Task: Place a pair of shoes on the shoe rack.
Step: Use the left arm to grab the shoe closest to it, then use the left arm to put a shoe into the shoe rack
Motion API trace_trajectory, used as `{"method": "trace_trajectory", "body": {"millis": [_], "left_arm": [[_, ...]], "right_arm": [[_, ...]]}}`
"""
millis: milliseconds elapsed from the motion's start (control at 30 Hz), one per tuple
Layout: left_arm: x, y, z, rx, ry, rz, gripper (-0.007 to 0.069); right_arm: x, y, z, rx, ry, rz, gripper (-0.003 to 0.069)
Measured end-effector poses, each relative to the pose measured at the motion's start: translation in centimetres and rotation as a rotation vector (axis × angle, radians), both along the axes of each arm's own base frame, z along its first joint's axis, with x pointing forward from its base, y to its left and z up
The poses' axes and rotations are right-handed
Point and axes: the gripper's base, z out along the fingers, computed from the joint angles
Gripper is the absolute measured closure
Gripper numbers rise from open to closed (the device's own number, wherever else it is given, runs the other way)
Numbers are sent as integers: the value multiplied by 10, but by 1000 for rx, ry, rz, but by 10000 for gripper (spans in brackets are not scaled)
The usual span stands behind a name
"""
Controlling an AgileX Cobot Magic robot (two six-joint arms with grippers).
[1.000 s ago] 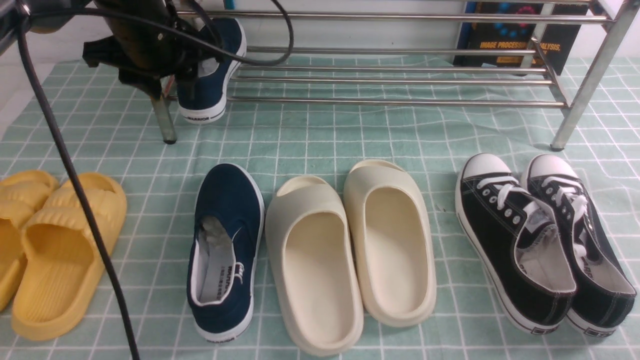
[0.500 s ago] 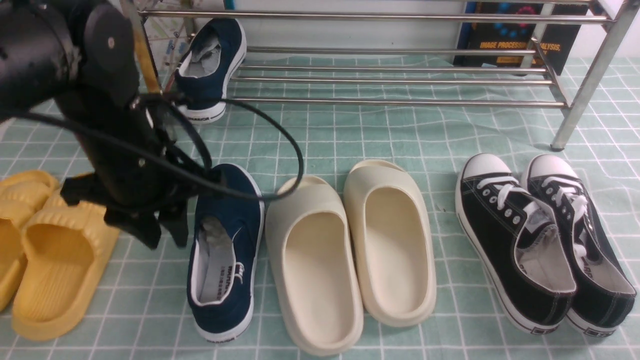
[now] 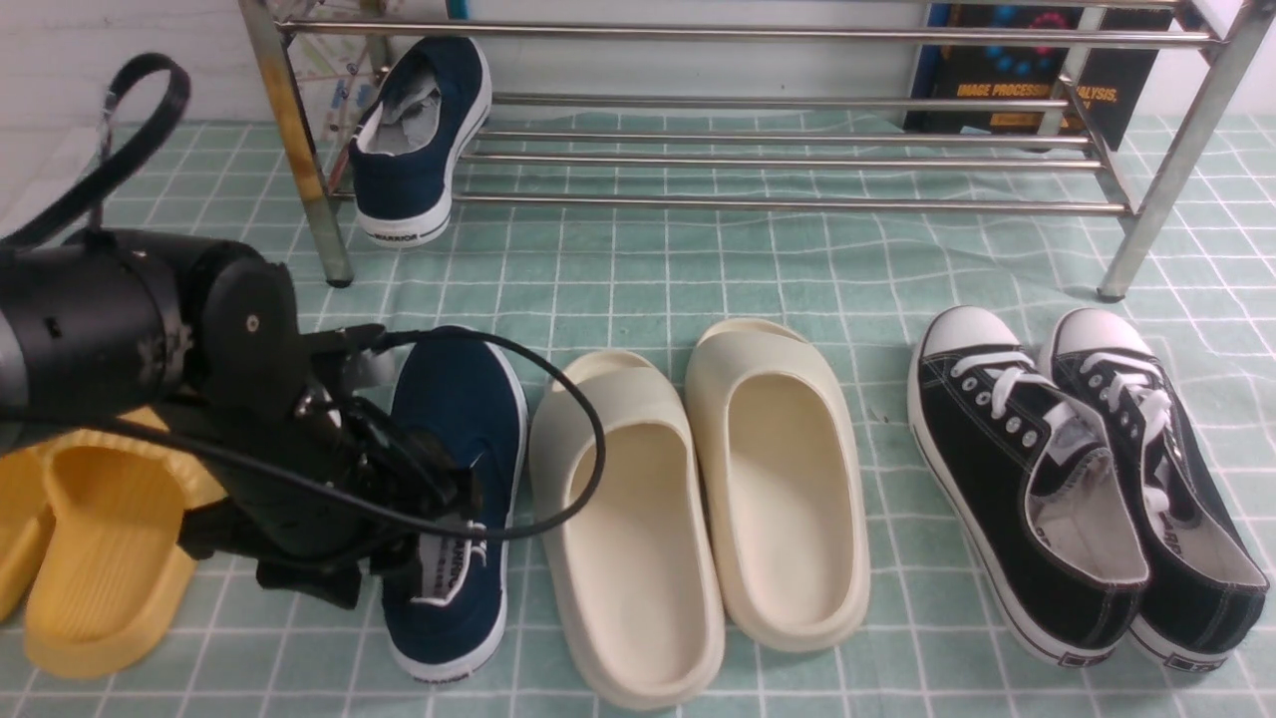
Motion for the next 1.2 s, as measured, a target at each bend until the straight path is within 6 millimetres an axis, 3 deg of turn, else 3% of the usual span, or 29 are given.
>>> {"method": "trace_trajectory", "body": {"millis": [233,400,467,500,533,700,833,967,1000,1200], "left_arm": [[12,-3,-28,13,26,7,306],[14,-4,-25,22,35,-1,490],[15,-3,-20,32,33,-10,546],[17,-3,-9,47,26,-23,617],[18,-3,-7,47,19,-25,622],[30,-2,50,64,-111,-51,626],[45,-7,84,34,-242,-48,626],[64,-9,93,20,-295,-37,626],[80,-9,92,20,-309,-30,626],[125,-13,77,41,-289,-68,626]], "right_arm": [[0,0,0,0,0,0,412],[0,0,0,0,0,0,412],[0,0,0,0,0,0,412],[0,0,0,0,0,0,412],[0,0,0,0,0,0,412],[0,0,0,0,0,0,412],[0,0,0,0,0,0,412],[0,0,0,0,0,0,412],[0,0,0,0,0,0,412],[0,0,0,0,0,0,412]]}}
